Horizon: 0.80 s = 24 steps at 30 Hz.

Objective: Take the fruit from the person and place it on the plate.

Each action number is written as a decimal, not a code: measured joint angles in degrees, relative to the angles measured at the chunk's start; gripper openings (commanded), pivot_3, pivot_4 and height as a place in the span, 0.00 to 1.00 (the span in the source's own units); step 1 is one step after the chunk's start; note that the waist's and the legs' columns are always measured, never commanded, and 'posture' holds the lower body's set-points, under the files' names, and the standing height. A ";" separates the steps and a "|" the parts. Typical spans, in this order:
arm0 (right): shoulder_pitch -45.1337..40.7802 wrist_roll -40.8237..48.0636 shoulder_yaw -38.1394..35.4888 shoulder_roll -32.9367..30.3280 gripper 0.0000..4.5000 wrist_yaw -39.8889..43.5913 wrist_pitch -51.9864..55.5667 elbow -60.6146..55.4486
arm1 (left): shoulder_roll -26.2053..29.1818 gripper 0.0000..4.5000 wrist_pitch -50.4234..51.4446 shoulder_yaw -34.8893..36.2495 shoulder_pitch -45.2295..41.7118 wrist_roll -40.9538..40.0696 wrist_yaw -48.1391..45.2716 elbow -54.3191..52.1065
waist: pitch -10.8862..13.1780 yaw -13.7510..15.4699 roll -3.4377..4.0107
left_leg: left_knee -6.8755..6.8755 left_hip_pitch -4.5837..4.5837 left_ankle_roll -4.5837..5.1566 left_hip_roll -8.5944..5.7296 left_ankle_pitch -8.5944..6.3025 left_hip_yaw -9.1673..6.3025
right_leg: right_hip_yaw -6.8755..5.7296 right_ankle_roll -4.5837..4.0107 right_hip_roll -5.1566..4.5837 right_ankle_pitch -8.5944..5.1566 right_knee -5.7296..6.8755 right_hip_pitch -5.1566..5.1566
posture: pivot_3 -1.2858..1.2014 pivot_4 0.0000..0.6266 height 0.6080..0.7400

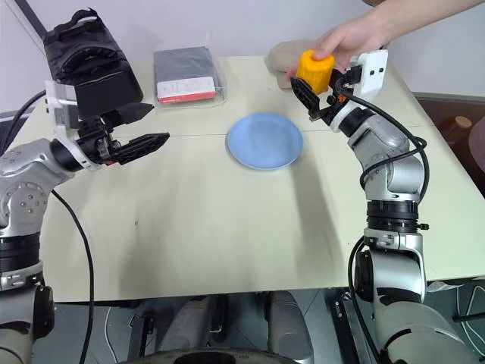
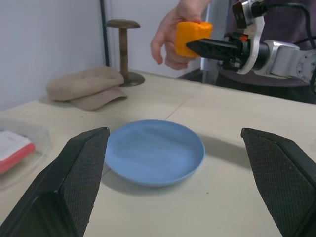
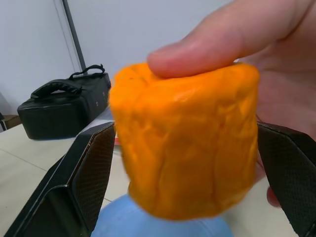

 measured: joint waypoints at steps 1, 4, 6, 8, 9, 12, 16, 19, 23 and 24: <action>-0.30 -0.26 0.10 0.06 0.99 0.12 -0.55 0.64 | 0.00 1.00 0.00 0.09 0.08 0.00 0.17 -0.04 | 0.00 0.00 0.00 | 0.00 0.00 0.00 0.00 0.00 0.00 | 0.00 0.00 0.01 0.00 0.00 0.00 | 0.52 0.24 1.00; -0.70 -0.37 0.18 0.49 0.81 0.56 -1.58 2.03 | 0.00 1.00 0.00 0.59 0.30 0.00 0.65 -0.58 | 0.00 0.03 0.00 | 0.00 0.00 0.00 -0.01 0.00 0.00 | 0.00 0.00 0.00 0.00 0.00 0.00 | 0.52 0.24 1.00; -0.72 -0.39 0.18 0.57 0.62 0.77 -2.20 2.28 | 0.00 1.00 0.00 0.70 0.86 -0.01 0.76 -1.03 | 0.00 0.03 0.00 | 0.00 0.00 0.00 -0.02 0.00 0.00 | 0.00 0.00 -0.01 0.00 0.00 0.00 | 0.52 0.24 1.00; -0.74 -0.39 0.17 0.56 0.57 0.94 -2.42 2.28 | -0.07 1.00 0.01 0.70 1.39 0.00 0.87 -1.11 | 0.00 0.01 0.00 | 0.00 0.00 0.00 -0.02 0.00 0.00 | 0.00 0.00 -0.02 0.00 0.00 0.00 | 0.52 0.24 1.00; -0.75 -0.39 0.17 0.57 0.57 0.96 -2.42 2.27 | -0.10 1.00 0.01 0.70 1.39 -0.02 0.91 -1.11 | 0.00 0.02 0.00 | 0.00 0.00 0.00 -0.01 0.00 0.00 | 0.00 0.00 -0.02 0.00 0.00 0.00 | 0.52 0.24 1.00; -0.75 -0.46 0.20 0.56 0.57 0.95 -2.42 2.27 | -0.10 1.00 0.01 0.74 1.39 -0.02 0.98 -1.19 | 0.00 0.01 0.00 | 0.00 0.00 0.00 -0.02 0.00 0.00 | 0.00 0.00 -0.02 0.00 0.00 0.00 | 0.52 0.24 1.00; -0.66 -1.67 1.40 0.42 0.57 1.69 -2.33 1.76 | -0.09 1.00 -0.04 0.73 1.40 0.06 0.97 -1.18 | 0.00 0.01 0.00 | -0.02 0.00 0.00 -0.02 0.00 0.00 | 0.00 0.00 -0.03 0.00 0.00 -0.01 | 0.52 0.24 1.00; 2.39 -2.00 5.59 1.12 0.57 5.39 -1.81 -3.93 | -0.20 1.00 -1.02 0.57 1.90 1.39 1.21 -1.08 | 0.00 -0.22 0.00 | -0.09 0.01 0.00 0.00 0.00 0.00 | 0.00 0.00 -0.02 0.00 0.00 -0.04 | 0.52 0.24 1.00; 5.63 -4.52 9.90 6.05 0.57 5.90 -3.64 -2.88 | -0.89 1.00 -1.99 0.51 2.60 2.50 2.06 -0.83 | 0.00 -0.18 0.01 | -0.07 0.01 0.00 0.00 0.00 0.00 | 0.00 0.00 -0.01 0.00 0.03 -0.04 | 0.52 0.24 1.00; 5.82 -5.39 10.77 7.06 0.57 5.61 -4.54 -1.54 | -0.98 1.00 -2.00 0.43 2.96 2.66 2.15 -0.83 | 0.01 -0.17 0.01 | -0.07 0.00 -0.01 -0.01 0.00 0.00 | 0.00 0.00 -0.01 0.01 0.03 -0.05 | 0.52 0.24 1.00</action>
